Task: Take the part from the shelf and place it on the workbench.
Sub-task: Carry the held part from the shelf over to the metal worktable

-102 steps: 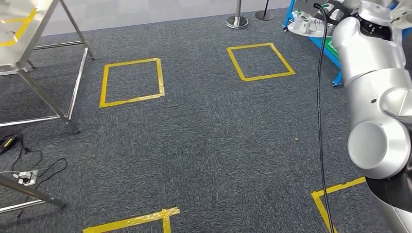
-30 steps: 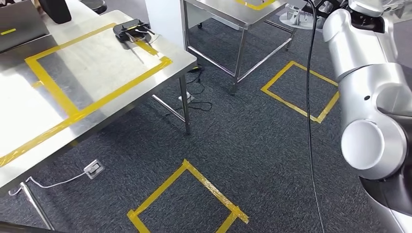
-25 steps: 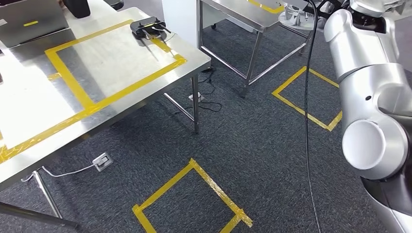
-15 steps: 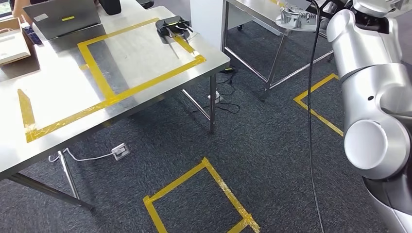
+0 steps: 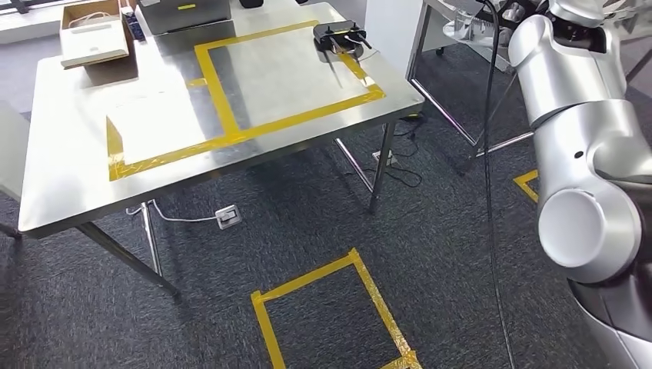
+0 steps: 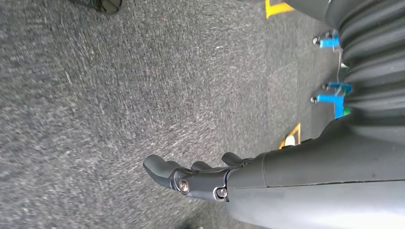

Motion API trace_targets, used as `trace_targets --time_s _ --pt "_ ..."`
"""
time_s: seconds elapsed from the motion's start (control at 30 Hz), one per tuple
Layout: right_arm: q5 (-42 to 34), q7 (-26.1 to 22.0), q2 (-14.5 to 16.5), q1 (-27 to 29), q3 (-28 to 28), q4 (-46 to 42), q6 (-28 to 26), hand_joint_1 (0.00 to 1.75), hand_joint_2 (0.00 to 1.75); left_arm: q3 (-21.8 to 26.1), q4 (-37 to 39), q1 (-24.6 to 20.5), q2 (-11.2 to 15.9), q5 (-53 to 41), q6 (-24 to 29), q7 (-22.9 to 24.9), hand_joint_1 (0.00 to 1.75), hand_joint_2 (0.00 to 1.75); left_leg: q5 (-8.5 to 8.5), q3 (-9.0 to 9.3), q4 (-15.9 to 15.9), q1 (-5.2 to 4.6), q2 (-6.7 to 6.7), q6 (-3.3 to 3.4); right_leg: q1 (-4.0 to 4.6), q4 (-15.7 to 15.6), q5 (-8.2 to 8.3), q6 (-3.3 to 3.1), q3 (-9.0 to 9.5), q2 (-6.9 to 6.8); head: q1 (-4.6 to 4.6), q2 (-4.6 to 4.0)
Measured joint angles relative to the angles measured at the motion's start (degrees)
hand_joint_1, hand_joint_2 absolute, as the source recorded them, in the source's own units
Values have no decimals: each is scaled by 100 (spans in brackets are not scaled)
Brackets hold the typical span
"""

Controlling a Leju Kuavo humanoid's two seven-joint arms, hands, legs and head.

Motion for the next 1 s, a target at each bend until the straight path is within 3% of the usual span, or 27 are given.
trace_targets --time_s 0.07,0.1,0.13,0.17,0.2,0.23,0.3,0.37,0.4,0.43,0.47,0.53,0.6,0.67,0.7,0.73,0.77,0.83,0.9,0.93,0.97,1.0 --pt "-3 6 -15 -1 0 1 7 175 175 1 -3 -14 -2 -3 7 -11 0 175 38 -14 -27 34 -125 52 -38 543 -319 58 -240 370 1 0" --pt "-4 10 -30 4 0 4 10 175 175 1 -4 -23 -8 -14 9 -15 0 175 50 -32 -25 39 -200 66 -46 947 -505 76 -427 483 1 0" --pt "-4 15 -47 13 0 7 14 175 175 1 -4 -29 -16 -26 9 -19 0 175 60 -49 -19 40 -283 72 -50 1306 -636 89 -602 531 2 0" --pt "-3 18 -59 21 0 11 15 175 175 1 -4 -26 -25 -36 9 -13 0 175 69 -62 -12 42 -370 71 -53 1502 -665 93 -703 545 2 0" --pt "-3 17 -67 27 0 14 16 175 175 1 -3 -19 -32 -42 9 -1 0 175 78 -71 -1 44 -457 63 -57 1482 -585 91 -702 554 2 0" --pt "-4 13 -69 27 0 15 18 175 175 1 -2 -13 -37 -43 9 13 0 175 86 -75 9 48 -540 53 -66 1222 -404 84 -580 581 2 0" --pt "-5 2 -75 23 0 19 21 175 175 1 -1 -12 -43 -43 9 33 0 175 105 -98 32 52 -701 11 -104 408 -49 81 -195 837 1 0" --pt "-5 -1 -87 24 0 23 25 175 175 1 -2 -21 -44 -43 8 36 0 175 151 -162 32 68 -856 -72 -123 -54 66 83 4 1074 -3 0" --pt "-4 -3 -89 26 0 25 27 175 175 1 -3 -18 -45 -43 8 37 0 175 184 -194 16 81 -934 -125 -114 -83 52 74 8 1091 -4 0" --pt "-3 -3 -85 28 0 25 27 175 175 1 -3 -7 -44 -42 7 38 0 175 220 -218 -9 91 -1014 -178 -114 -97 73 47 11 1009 -3 0" --pt "-3 -4 -77 26 0 24 27 175 175 3 -2 9 -42 -40 8 42 0 175 230 -241 -17 90 -993 -214 -116 -121 97 8 25 921 -1 0" --pt "-4 -10 -57 17 0 23 27 175 175 6 0 23 -41 -34 8 51 0 175 77 -366 199 58 -665 -269 -129 -176 151 -78 58 748 -24 0" --pt "-4 -10 -54 14 0 23 28 175 175 8 1 7 -44 -16 8 64 0 175 -298 -653 871 47 -260 -302 -109 -187 168 -119 56 587 -49 0" --pt "-3 -9 -51 27 0 25 28 175 175 9 1 -4 -45 9 7 85 0 175 -552 -908 1522 58 -158 -327 -92 -174 162 -126 46 414 -49 0" --pt "-4 -8 -46 34 0 25 28 175 175 10 2 -2 -46 20 7 96 0 175 -541 -904 1581 61 -148 -329 -88 -167 157 -128 44 331 -49 0" --pt "-4 -5 -41 36 0 25 28 175 175 11 2 1 -47 23 7 106 0 175 -431 -776 1397 59 -130 -324 -84 -158 149 -124 45 251 -49 0" --pt "-5 -1 -37 35 0 23 28 175 175 11 1 3 -45 25 7 115 0 175 -266 -549 1023 50 -65 -307 -80 -147 135 -116 52 176 -48 0" --pt "-7 4 -39 25 0 21 27 175 175 11 0 -2 -43 24 6 130 0 175 -73 -128 310 -7 131 -219 -49 -119 99 -79 58 40 -45 0" --pt "-9 -1 -36 16 0 21 27 175 175 11 1 -5 -42 21 5 144 0 175 -62 -20 78 -52 177 -114 -16 -109 85 -29 58 -68 -42 0" --pt "-10 -5 -27 13 0 20 27 175 175 11 1 -4 -42 20 5 152 0 175 -40 -39 66 -46 103 -72 -10 -114 86 -4 67 -119 -40 0" --pt "-12 -8 -16 10 0 19 27 175 175 12 1 0 -43 19 5 161 0 175 -25 -43 55 -33 42 -38 -15 -117 72 30 73 -125 -42 0" --pt "-15 -10 -8 8 0 19 27 175 175 13 1 1 -44 19 5 171 0 175 -7 -42 38 -15 -17 -4 -28 -77 23 63 61 -31 -41 0"
